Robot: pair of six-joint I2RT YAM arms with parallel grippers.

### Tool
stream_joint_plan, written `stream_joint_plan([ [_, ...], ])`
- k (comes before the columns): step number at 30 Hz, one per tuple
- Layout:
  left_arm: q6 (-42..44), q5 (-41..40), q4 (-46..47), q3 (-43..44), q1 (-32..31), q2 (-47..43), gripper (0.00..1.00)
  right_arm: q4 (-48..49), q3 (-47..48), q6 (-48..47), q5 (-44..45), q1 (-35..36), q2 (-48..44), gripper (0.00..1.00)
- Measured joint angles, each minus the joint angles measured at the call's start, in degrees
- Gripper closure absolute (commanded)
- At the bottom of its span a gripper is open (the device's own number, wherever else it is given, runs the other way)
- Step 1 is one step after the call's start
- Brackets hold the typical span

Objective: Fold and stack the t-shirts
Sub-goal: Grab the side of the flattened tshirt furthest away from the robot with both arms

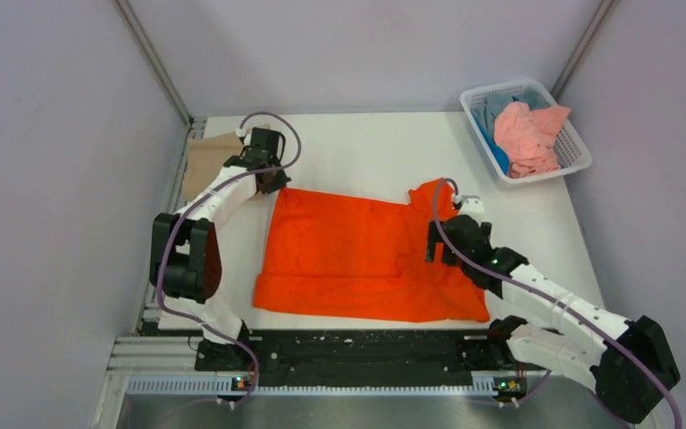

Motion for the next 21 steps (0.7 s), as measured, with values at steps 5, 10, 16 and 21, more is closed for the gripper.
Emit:
stream_joint_plan([
  [5, 0.4, -0.7, 1.2, -0.1, 0.0, -1.2, 1.0, 0.1, 2.1, 0.0, 0.9, -0.3, 3.4, 0.01],
  [10, 0.4, -0.6, 1.5, -1.7, 0.0, -1.2, 1.0, 0.5, 9.2, -0.3, 2.3, -5.6, 10.0, 0.01],
  [16, 0.3, -0.1, 1.6, -3.0, 0.0, -1.2, 1.0, 6.8, 20.4, -5.1, 2.6, -11.2, 22.1, 0.03],
  [21, 0.3, 0.4, 2.0, -3.1, 0.0, -1.2, 1.0, 9.4, 33.8, -9.1, 1.6, -12.5, 38.0, 0.12],
])
